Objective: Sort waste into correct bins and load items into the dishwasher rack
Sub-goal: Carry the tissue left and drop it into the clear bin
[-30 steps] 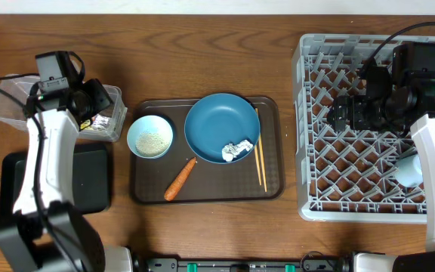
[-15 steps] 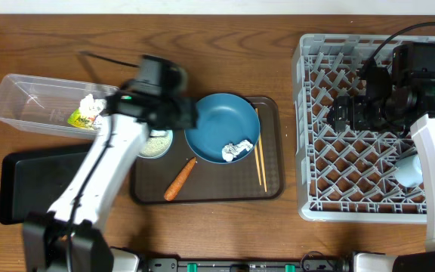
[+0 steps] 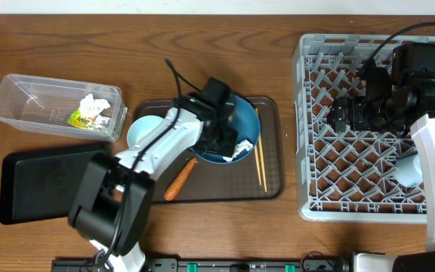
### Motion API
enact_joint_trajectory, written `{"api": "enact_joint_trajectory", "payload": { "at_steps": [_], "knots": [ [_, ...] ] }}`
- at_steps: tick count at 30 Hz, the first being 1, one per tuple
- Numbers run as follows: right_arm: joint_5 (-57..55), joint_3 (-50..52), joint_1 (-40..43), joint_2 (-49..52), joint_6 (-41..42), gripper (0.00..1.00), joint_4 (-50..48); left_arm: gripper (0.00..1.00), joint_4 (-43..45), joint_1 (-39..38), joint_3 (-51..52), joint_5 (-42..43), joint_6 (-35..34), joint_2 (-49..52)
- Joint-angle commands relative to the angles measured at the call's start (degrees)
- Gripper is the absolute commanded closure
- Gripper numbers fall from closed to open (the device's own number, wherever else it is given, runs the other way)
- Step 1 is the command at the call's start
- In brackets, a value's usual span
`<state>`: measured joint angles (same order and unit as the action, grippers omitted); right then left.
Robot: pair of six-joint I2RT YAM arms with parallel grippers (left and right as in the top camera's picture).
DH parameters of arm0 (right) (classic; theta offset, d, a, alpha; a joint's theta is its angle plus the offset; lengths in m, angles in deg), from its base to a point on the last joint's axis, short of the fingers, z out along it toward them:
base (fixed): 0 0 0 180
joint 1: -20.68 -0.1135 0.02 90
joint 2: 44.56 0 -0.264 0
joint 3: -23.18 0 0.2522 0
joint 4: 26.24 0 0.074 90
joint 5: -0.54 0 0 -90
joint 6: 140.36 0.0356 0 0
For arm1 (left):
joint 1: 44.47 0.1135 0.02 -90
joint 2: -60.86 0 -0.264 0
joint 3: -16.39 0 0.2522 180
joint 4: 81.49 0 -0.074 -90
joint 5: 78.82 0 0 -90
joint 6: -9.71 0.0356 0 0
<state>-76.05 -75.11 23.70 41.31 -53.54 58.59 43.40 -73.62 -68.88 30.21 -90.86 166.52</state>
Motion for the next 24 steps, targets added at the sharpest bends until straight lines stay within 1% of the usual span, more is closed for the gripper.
{"api": "enact_joint_trajectory", "payload": {
  "at_steps": [1, 4, 5, 6, 7, 8, 9, 10, 12, 15, 19, 24],
  "knots": [
    [-0.13, 0.02, -0.42, 0.2, -0.79, 0.01, 0.09, 0.42, 0.26, -1.03, 0.28, 1.55, 0.46, 1.25],
    [-0.13, 0.02, -0.42, 0.2, -0.76, 0.01, 0.07, 0.42, 0.37, -1.79, 0.31, 1.51, 0.46, 1.77],
    [-0.13, 0.02, -0.42, 0.2, -0.76, 0.01, 0.07, 0.44, 0.46, -1.97, 0.31, 1.49, 0.48, 1.81],
    [-0.13, 0.02, -0.42, 0.2, -0.76, 0.01, 0.07, 0.5, 0.48, -2.08, 0.31, 1.27, 0.48, 1.81],
    [-0.13, 0.02, -0.44, 0.2, -0.76, 0.01, 0.09, 0.58, 0.52, -2.12, 0.31, 0.9, 0.48, 1.81],
    [-0.13, 0.02, -0.44, 0.2, -0.76, 0.01, 0.09, 0.62, 0.57, -2.12, 0.31, 0.87, 0.48, 1.81],
    [-0.13, 0.02, -0.44, 0.2, -0.76, 0.01, 0.09, 0.71, 0.76, -2.12, 0.31, 0.87, 0.48, 1.81],
    [-0.11, 0.02, -0.44, 0.2, -0.76, 0.01, 0.09, 0.77, 0.92, -2.12, 0.31, 0.85, 0.48, 1.81],
    [-0.13, 0.02, -0.44, 0.2, -0.76, 0.01, 0.09, 0.86, 1.38, -2.12, 0.31, 0.85, 0.46, 1.81],
    [-0.13, 0.02, -0.42, 0.2, -0.76, 0.01, 0.09, 0.94, 1.9, -1.95, 0.24, 0.81, 0.48, 1.79],
    [-0.13, 0.02, -0.42, 0.2, -0.76, 0.01, 0.11, 0.94, 0.46, 0.2, -0.87, 0.85, 0.46, 0.2],
    [-0.13, 0.02, -0.42, 0.2, -0.79, 0.01, 0.07, 0.94, -3.08, 6.38, -3.3, 0.83, 0.5, -5.92]
  ]
}}
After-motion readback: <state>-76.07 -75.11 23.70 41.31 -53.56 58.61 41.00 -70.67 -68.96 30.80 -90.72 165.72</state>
